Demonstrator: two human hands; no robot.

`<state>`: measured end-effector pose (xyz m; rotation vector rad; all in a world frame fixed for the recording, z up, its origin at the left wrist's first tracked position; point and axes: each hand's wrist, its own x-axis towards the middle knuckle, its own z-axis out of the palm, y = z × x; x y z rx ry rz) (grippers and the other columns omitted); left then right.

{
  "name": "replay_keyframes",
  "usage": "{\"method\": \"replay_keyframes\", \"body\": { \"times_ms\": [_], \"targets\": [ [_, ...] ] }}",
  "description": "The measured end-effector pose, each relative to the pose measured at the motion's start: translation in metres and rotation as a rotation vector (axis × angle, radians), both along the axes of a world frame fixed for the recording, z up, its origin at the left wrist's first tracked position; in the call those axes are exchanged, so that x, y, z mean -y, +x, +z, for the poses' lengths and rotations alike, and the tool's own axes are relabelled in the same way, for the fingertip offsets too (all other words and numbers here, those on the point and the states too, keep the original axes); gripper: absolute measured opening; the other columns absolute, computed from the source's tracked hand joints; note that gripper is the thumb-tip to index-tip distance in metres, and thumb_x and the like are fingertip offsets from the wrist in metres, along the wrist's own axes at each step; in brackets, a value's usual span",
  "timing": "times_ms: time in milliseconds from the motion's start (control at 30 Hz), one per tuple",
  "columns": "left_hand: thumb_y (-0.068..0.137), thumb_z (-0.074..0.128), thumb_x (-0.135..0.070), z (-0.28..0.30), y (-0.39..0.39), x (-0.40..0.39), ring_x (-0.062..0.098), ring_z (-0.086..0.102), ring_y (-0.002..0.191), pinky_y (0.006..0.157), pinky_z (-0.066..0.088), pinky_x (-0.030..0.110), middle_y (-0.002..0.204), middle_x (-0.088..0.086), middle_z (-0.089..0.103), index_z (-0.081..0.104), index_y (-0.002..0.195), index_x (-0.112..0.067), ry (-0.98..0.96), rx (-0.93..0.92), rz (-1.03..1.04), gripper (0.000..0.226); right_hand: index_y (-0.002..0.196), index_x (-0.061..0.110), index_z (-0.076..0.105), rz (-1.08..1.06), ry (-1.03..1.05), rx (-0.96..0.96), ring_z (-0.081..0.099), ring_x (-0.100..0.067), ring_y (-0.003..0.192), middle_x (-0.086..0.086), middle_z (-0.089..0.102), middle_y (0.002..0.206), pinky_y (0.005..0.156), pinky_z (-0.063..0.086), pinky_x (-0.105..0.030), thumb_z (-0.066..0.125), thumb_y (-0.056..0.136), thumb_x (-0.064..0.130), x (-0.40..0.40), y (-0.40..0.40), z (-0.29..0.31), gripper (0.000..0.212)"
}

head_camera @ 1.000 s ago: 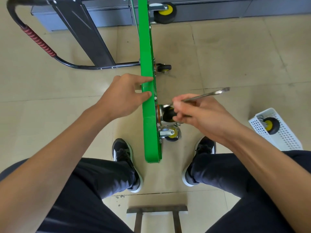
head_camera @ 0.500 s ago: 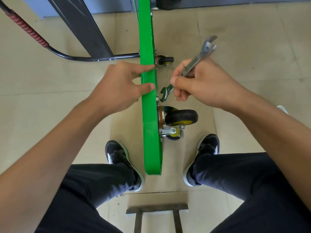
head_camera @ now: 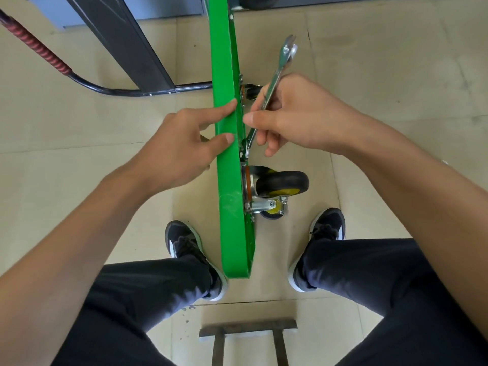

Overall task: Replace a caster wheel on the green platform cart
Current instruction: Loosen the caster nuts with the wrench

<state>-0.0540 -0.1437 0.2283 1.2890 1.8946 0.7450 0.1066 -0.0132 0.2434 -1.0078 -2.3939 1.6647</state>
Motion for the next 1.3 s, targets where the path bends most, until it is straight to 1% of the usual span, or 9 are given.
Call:
{"method": "replay_keyframes", "body": {
  "times_ms": [133,267,367,500,633,867,1100,1200,1300],
  "targets": [
    [0.097,0.063,-0.025,0.0,-0.001,0.004,0.001,0.071,0.093,0.079,0.057,0.028,0.151,-0.025,0.036,0.034,0.152,-0.041,-0.053,0.034,-0.059,0.064,0.11,-0.007,0.063,0.023,-0.051,0.048,0.066,-0.025,0.061,-0.018,0.069,0.078,0.065,0.064,-0.037,0.058,0.101,0.016,-0.001,-0.012,0.0,0.025],
    [0.092,0.068,-0.025,0.0,-0.003,0.009,-0.005,0.064,0.106,0.074,0.05,0.012,0.149,-0.031,0.036,0.026,0.153,-0.045,-0.084,0.109,-0.094,0.077,0.114,-0.007,0.059,0.013,-0.055,0.071,0.067,-0.028,0.063,-0.015,0.066,0.075,0.064,0.064,-0.039,0.055,0.103,0.016,0.0,-0.02,-0.004,0.026],
    [0.088,0.074,-0.026,0.001,-0.005,0.01,0.004,0.059,0.118,0.077,0.05,0.013,0.154,-0.022,0.04,0.022,0.154,-0.047,-0.09,0.118,-0.124,0.087,0.112,0.001,0.06,-0.002,-0.03,0.065,0.069,-0.027,0.062,-0.011,0.067,0.071,0.065,0.064,-0.041,0.056,0.103,0.019,0.002,-0.023,-0.008,0.02],
    [0.086,0.075,-0.025,0.004,-0.004,0.011,-0.005,0.056,0.117,0.082,0.051,0.01,0.152,-0.026,0.038,0.022,0.154,-0.045,-0.074,0.148,-0.127,0.09,0.108,0.011,0.062,-0.002,0.012,0.056,0.07,-0.021,0.057,-0.008,0.067,0.07,0.063,0.063,-0.037,0.056,0.102,0.023,0.004,-0.026,-0.011,0.014],
    [0.085,0.076,-0.026,0.004,-0.004,0.011,0.001,0.055,0.122,0.079,0.051,0.011,0.152,-0.023,0.042,0.023,0.155,-0.044,-0.077,0.148,-0.132,0.089,0.109,0.009,0.061,0.011,-0.014,0.05,0.067,-0.022,0.058,-0.009,0.065,0.071,0.064,0.063,-0.038,0.055,0.103,0.023,0.003,-0.026,-0.01,0.016],
    [0.085,0.075,-0.023,0.006,-0.002,0.01,-0.029,0.048,0.103,0.08,0.045,0.001,0.138,-0.038,0.038,0.023,0.154,-0.042,-0.081,0.137,-0.132,0.088,0.102,0.014,0.061,0.018,-0.039,0.029,0.067,-0.022,0.059,-0.009,0.065,0.072,0.062,0.062,-0.036,0.055,0.103,0.025,0.002,-0.023,-0.01,0.012],
    [0.08,0.078,-0.028,0.005,-0.001,0.01,-0.029,0.047,0.106,0.084,0.046,0.003,0.15,-0.03,0.035,0.02,0.156,-0.04,-0.098,0.14,-0.143,0.097,0.102,0.022,0.06,-0.038,0.151,-0.032,0.065,-0.006,0.055,0.003,0.065,0.075,0.054,0.055,-0.025,0.056,0.102,0.025,0.02,-0.012,-0.011,0.005],
    [0.072,0.077,-0.036,0.007,0.0,0.008,-0.031,0.046,0.105,0.081,0.045,0.002,0.151,-0.03,0.033,0.02,0.157,-0.038,-0.092,0.149,-0.148,0.102,0.098,0.02,0.059,-0.063,0.218,-0.088,0.062,-0.008,0.066,0.013,0.061,0.074,0.069,0.057,-0.033,0.058,0.1,0.023,0.029,-0.006,-0.014,0.004],
    [0.068,0.076,-0.039,0.007,-0.001,0.008,-0.026,0.05,0.108,0.083,0.047,0.004,0.153,-0.027,0.035,0.021,0.157,-0.037,-0.09,0.166,-0.148,0.105,0.096,0.022,0.058,-0.003,0.338,-0.1,0.061,-0.003,0.07,0.012,0.062,0.076,0.073,0.051,-0.025,0.057,0.1,0.026,0.04,0.006,-0.018,0.006]
  ]
}}
